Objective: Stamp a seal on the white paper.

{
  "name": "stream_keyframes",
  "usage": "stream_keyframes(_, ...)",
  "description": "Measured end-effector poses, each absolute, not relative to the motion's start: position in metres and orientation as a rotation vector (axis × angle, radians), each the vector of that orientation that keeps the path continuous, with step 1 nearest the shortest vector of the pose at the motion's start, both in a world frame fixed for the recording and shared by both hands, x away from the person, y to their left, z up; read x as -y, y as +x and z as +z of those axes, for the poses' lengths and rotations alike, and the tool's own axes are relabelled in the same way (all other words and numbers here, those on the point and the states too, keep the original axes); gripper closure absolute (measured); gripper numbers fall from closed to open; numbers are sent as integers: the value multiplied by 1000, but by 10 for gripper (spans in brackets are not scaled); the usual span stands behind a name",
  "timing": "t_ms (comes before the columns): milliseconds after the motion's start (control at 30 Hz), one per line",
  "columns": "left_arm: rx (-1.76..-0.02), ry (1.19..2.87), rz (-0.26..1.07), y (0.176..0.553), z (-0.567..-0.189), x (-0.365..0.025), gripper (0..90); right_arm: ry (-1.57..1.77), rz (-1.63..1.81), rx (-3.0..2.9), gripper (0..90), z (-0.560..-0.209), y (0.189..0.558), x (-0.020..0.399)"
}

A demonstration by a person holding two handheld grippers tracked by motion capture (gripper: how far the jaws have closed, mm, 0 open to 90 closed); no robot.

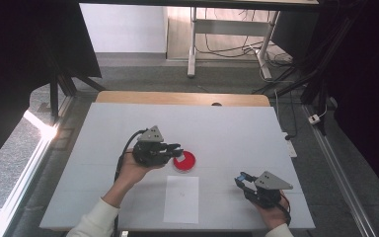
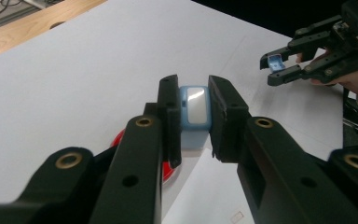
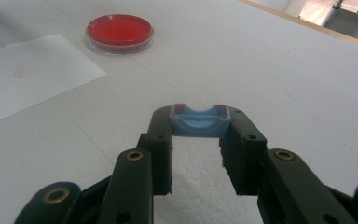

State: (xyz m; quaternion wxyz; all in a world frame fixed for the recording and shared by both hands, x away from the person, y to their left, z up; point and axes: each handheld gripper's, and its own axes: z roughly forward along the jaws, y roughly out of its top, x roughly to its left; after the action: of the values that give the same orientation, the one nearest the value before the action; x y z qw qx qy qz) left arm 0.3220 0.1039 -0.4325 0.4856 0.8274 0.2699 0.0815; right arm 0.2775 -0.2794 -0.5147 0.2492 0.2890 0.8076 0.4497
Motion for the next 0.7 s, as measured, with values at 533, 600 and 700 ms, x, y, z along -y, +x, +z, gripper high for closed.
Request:
stream_keyframes(533, -628, 2038, 177, 301, -437, -104, 751, 779, 1231, -2200, 649, -514, 277, 279)
stream_keyframes(600, -630, 2035, 180, 299, -438, -104, 750, 778, 1231, -2201, 649, -514, 277, 279)
stream_keyframes(700, -628, 2035, 175, 298, -438, -104, 749, 775, 1227, -2204, 649, -514, 277, 279)
